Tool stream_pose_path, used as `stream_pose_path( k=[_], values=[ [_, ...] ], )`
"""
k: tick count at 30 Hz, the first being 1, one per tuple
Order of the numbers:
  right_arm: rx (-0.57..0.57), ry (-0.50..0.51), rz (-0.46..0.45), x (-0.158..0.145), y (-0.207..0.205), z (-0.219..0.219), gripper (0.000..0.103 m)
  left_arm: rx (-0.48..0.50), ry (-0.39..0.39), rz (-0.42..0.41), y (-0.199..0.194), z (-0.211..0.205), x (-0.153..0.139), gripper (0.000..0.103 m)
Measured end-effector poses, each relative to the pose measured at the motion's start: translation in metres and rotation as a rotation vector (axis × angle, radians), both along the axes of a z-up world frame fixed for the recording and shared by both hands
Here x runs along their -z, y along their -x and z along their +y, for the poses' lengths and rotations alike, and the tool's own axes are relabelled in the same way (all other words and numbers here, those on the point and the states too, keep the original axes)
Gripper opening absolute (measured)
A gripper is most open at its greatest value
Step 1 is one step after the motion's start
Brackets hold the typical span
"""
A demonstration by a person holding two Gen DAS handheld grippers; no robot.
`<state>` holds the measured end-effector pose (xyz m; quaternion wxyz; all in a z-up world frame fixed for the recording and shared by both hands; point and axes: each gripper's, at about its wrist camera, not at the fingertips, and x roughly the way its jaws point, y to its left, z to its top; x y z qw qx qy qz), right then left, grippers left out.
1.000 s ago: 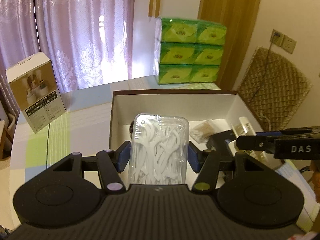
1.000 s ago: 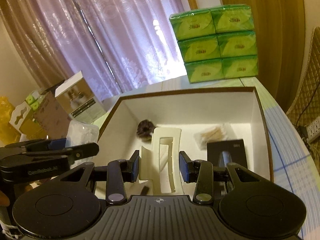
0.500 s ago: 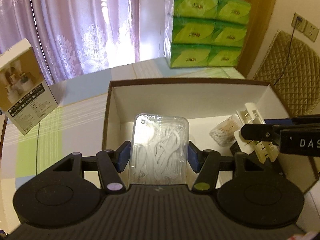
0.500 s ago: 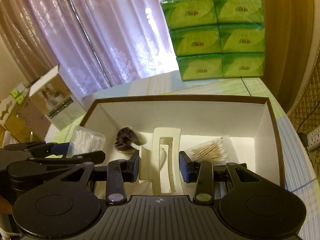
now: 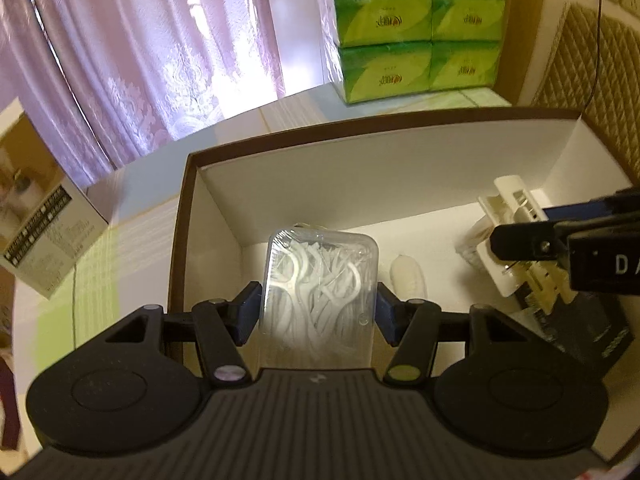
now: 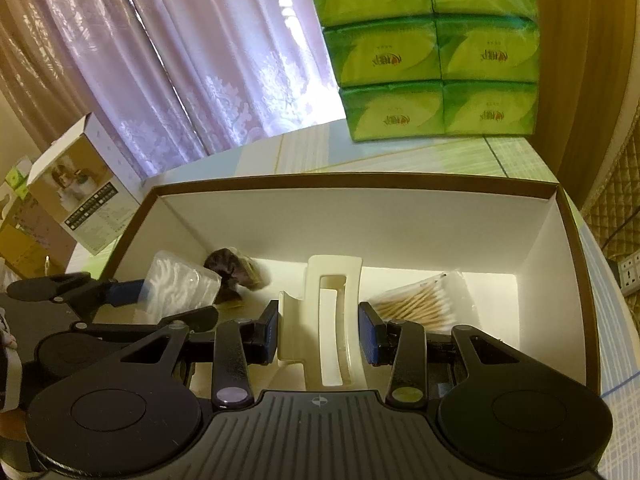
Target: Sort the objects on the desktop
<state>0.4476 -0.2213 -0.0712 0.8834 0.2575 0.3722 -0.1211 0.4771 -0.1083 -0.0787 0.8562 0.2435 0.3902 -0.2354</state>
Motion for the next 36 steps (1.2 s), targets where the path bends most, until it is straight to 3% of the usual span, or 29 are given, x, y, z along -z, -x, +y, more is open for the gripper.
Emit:
stream_pose_path(
  k=[8,31,34,36],
  values=[
    [0.001,-0.008,0.009,0.007,-0.002,-0.004,0.037,0.024,-0.034,-0.037,-0.003,-0.005,0.005,0.054],
    [-0.005,0.018,0.003,0.018,-0.020,0.002,0.038,-0.012,0.030,-0.038,-0.011,0.009,-0.013,0.058],
    [0.011,0.030,-0.016,0.018,-0.020,-0.001,0.045,-0.013,0.040,-0.037,-0.009,0.012,-0.016,0.060],
    [0.016,0.022,-0.039,0.014,-0.017,-0.003,0.062,-0.014,0.052,-0.034,-0.008,0.014,-0.019,0.061]
  ],
)
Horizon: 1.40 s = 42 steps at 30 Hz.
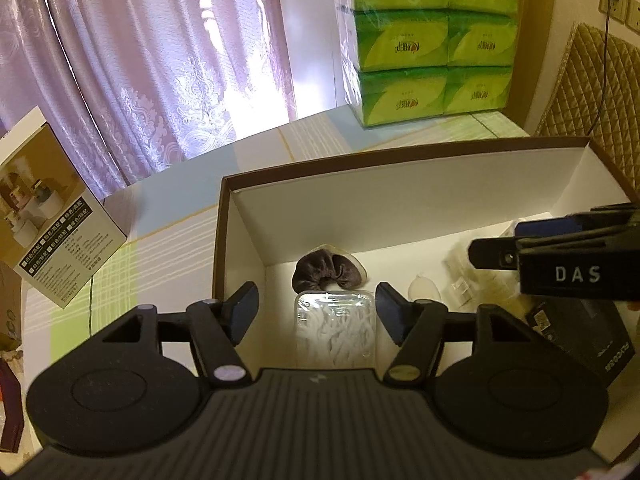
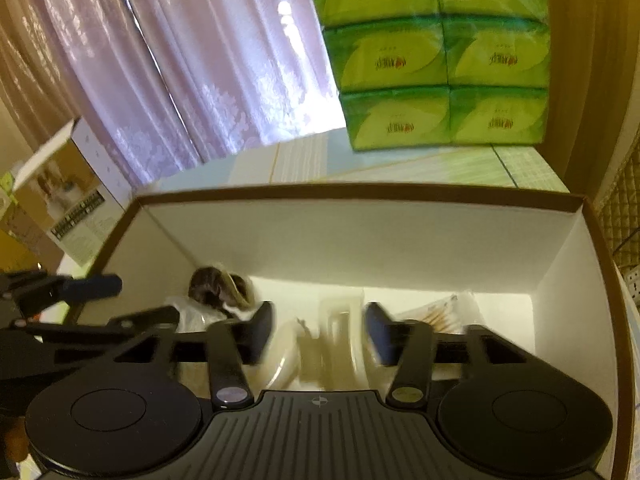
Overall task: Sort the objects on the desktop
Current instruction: 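Open left tool releasing floss box while right tool releases claw clip in box, then withdraw both open tools from the box toward the candy and lip gel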
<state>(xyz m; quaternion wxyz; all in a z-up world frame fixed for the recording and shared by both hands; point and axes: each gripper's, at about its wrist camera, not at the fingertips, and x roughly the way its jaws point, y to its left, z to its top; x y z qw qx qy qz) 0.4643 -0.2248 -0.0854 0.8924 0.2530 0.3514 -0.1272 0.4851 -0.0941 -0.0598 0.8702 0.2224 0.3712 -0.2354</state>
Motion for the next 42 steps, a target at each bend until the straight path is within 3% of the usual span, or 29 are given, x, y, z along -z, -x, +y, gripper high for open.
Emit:
stream_pose_path(
  k=[7,12,15,29,42],
  values=[
    [-0.018,0.026,-0.006,-0.017,0.017,0.004,0.065,-0.019,0.045,-0.003,0.009,0.011,-0.015,0.072],
    [-0.025,0.048,-0.004,-0.026,0.042,0.013,0.093,-0.021,0.087,-0.004,0.025,0.022,-0.030,0.082],
    [-0.033,0.060,-0.017,-0.031,0.059,0.020,0.101,-0.019,0.105,-0.015,0.039,0.028,-0.038,0.086],
    [0.000,0.104,-0.063,-0.065,0.116,0.054,0.101,-0.038,0.178,-0.012,0.098,0.056,-0.070,0.098],
    [0.014,0.117,-0.101,-0.091,0.154,0.082,0.101,-0.068,0.221,-0.028,0.147,0.079,-0.093,0.098]
  ],
)
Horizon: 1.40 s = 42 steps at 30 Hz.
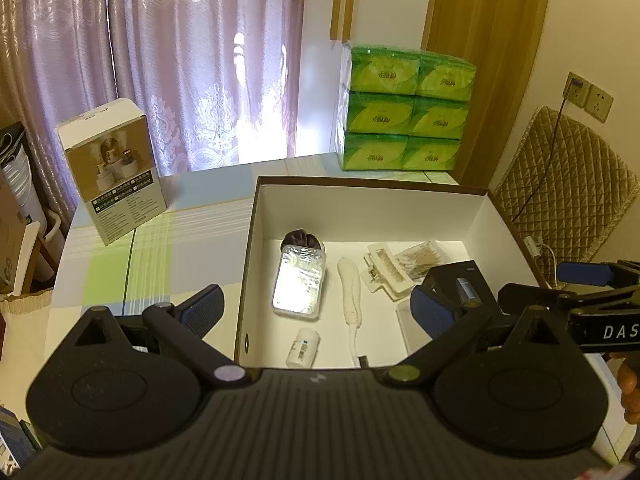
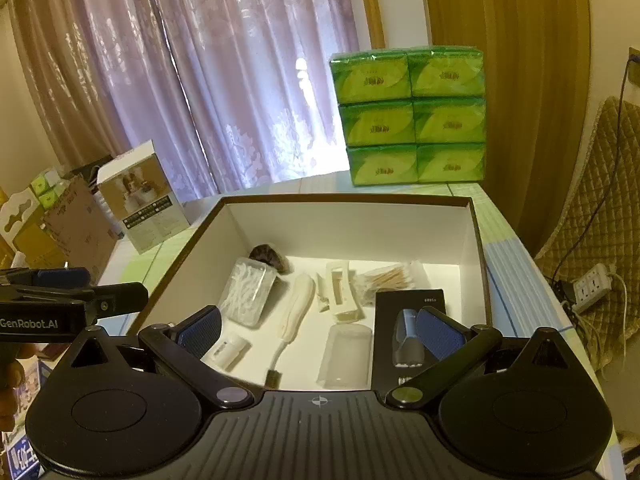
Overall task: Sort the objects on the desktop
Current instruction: 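Withdraw both open tools from the box toward the candy and lip gel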
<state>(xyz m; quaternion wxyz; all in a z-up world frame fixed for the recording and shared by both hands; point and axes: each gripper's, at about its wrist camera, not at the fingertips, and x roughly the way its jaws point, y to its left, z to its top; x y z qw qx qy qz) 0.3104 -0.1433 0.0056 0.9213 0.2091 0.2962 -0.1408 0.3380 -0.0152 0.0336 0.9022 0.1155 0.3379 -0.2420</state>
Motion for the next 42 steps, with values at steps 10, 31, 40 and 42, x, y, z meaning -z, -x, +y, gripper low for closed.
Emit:
stream_pose_path(
  k=[10,31,40,42],
  values=[
    [0.002,0.004,-0.014,-0.008,0.024,0.012,0.101,-0.002,0.018,0.000,0.025,0.010,-0.005,0.098],
    [-0.017,-0.041,0.062,0.034,0.070,0.038,0.101,0.016,-0.028,0.074,0.070,0.039,0.035,0.097],
    [-0.017,-0.051,0.116,0.065,0.076,0.042,0.101,0.007,-0.065,0.176,0.081,0.044,0.077,0.095],
    [-0.021,-0.047,0.131,0.071,0.075,0.044,0.101,0.008,-0.077,0.196,0.082,0.044,0.086,0.093]
  ],
)
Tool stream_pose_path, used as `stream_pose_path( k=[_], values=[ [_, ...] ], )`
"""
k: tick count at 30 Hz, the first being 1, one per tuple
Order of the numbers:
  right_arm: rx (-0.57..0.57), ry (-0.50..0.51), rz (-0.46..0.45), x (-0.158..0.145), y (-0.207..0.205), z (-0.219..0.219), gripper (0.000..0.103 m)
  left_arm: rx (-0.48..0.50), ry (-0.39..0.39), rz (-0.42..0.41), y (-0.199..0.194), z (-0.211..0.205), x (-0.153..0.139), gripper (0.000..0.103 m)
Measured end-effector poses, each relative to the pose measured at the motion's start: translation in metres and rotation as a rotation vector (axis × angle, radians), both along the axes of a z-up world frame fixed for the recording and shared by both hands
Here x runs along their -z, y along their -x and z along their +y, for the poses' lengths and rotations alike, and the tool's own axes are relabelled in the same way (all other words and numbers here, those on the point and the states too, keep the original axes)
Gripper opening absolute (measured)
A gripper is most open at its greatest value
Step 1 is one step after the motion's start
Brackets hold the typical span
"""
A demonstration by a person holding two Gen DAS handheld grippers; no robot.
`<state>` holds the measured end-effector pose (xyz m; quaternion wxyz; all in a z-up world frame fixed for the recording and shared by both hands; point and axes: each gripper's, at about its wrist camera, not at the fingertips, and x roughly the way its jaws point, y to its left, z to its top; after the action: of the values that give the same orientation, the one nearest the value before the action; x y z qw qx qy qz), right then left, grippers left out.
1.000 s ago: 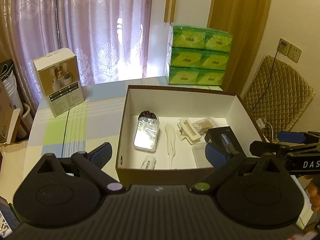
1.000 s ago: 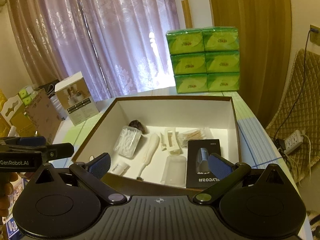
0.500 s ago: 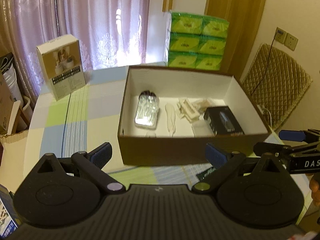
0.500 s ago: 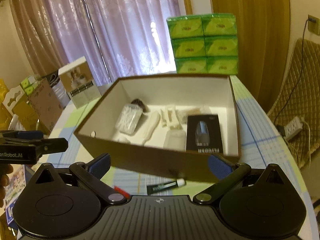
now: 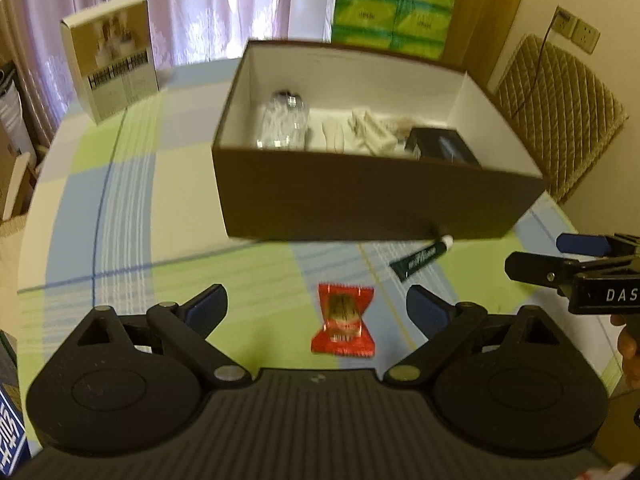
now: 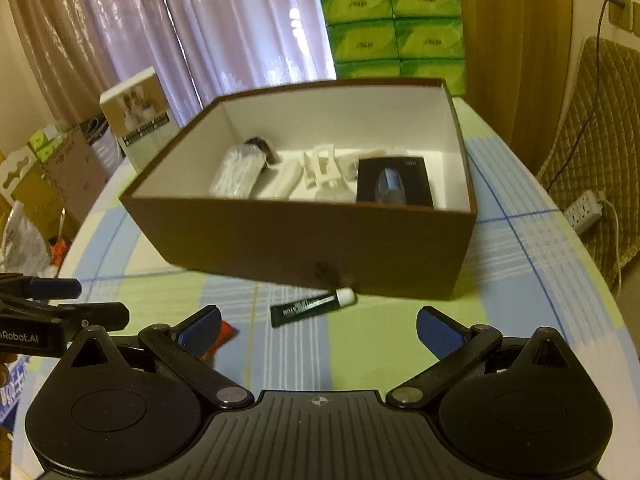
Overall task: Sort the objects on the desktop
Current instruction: 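Withdraw both open tools from the box toward the candy and lip gel, then grasp red candy packet with left tool while right tool grasps green lip gel tube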
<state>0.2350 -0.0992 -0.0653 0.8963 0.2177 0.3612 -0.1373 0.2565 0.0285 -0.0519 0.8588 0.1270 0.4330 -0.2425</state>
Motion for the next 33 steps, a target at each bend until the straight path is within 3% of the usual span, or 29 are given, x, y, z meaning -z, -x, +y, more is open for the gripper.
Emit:
stream_pose_path(
  k=[10,33],
  values=[
    [-0.024,0.001,0.087,0.024,-0.014,0.004,0.101,0.005,-0.041,0.063,-0.007,-0.008,0.029,0.089],
    [-0.041,0.003,0.140,0.038,-0.033,-0.005,0.101,0.040,-0.090,0.129,-0.030,-0.033,0.069,0.079]
  ],
)
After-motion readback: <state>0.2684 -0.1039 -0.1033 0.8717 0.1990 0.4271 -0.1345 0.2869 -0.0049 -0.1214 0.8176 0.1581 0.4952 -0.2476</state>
